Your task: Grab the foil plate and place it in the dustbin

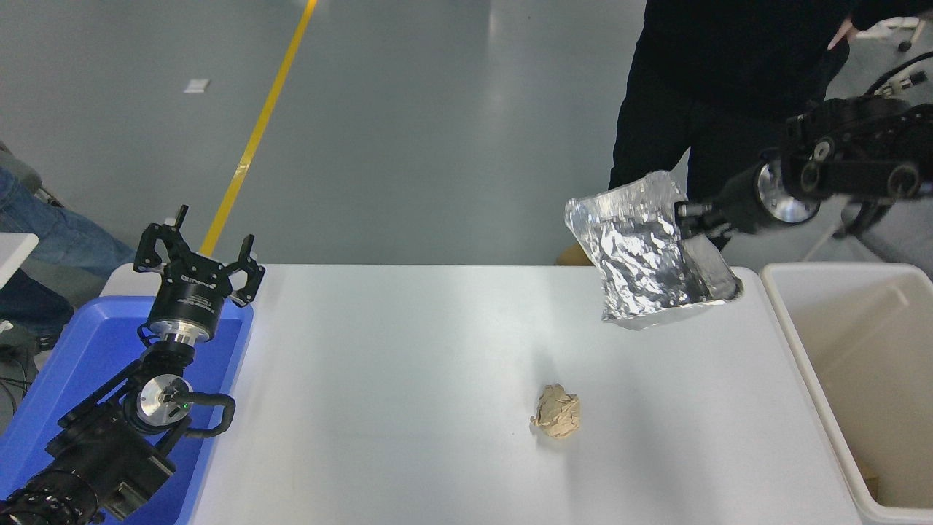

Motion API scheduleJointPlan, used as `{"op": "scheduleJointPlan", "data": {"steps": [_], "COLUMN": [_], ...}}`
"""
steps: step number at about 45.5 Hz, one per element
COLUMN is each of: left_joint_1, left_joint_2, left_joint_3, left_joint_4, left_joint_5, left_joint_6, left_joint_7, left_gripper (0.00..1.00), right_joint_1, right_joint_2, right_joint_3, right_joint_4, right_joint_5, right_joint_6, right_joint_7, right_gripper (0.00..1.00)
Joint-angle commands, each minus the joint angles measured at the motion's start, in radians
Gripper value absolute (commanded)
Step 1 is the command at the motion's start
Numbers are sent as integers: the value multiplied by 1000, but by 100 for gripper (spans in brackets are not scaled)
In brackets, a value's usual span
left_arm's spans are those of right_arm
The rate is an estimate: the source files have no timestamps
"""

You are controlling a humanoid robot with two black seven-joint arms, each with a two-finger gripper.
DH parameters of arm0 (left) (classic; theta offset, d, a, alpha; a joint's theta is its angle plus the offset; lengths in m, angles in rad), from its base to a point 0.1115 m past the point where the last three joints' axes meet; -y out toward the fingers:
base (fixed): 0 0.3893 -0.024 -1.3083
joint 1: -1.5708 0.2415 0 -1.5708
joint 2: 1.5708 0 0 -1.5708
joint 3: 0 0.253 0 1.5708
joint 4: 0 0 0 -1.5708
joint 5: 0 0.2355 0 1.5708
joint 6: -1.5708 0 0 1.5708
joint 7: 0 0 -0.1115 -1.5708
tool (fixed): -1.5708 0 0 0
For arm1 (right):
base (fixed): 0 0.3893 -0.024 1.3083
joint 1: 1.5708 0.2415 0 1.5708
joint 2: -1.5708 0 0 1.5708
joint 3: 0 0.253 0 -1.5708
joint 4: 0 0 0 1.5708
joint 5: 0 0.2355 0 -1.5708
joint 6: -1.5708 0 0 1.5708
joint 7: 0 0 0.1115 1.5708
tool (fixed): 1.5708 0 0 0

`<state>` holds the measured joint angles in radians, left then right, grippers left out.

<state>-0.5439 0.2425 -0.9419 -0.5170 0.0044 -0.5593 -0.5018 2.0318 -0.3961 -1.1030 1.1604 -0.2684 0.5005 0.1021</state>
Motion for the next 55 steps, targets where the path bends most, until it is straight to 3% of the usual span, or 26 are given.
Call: {"op": "scheduleJointPlan", "data": {"steps": [1, 34, 55], "left_joint_1": [1, 1, 1], "left_joint_2": [0, 0, 0], "left_joint_3": [0, 0, 0], "left_joint_4": [0, 0, 0], "left_joint_5": [0, 0, 0], "left_joint_6": [1, 1, 1], "left_joint_7": [0, 0, 0], "left_gripper": [98, 98, 98], "right_joint_1": [117, 117, -303], "right_joint_2": [-46, -53, -190], "right_joint_3": [29, 20, 28], "right_joint_4": [28, 32, -502], "right_joint_5": [-5, -8, -3], "right_joint_6": [119, 115, 87], "right_joint_7": [1, -1, -1], "right_gripper": [0, 0, 0]}}
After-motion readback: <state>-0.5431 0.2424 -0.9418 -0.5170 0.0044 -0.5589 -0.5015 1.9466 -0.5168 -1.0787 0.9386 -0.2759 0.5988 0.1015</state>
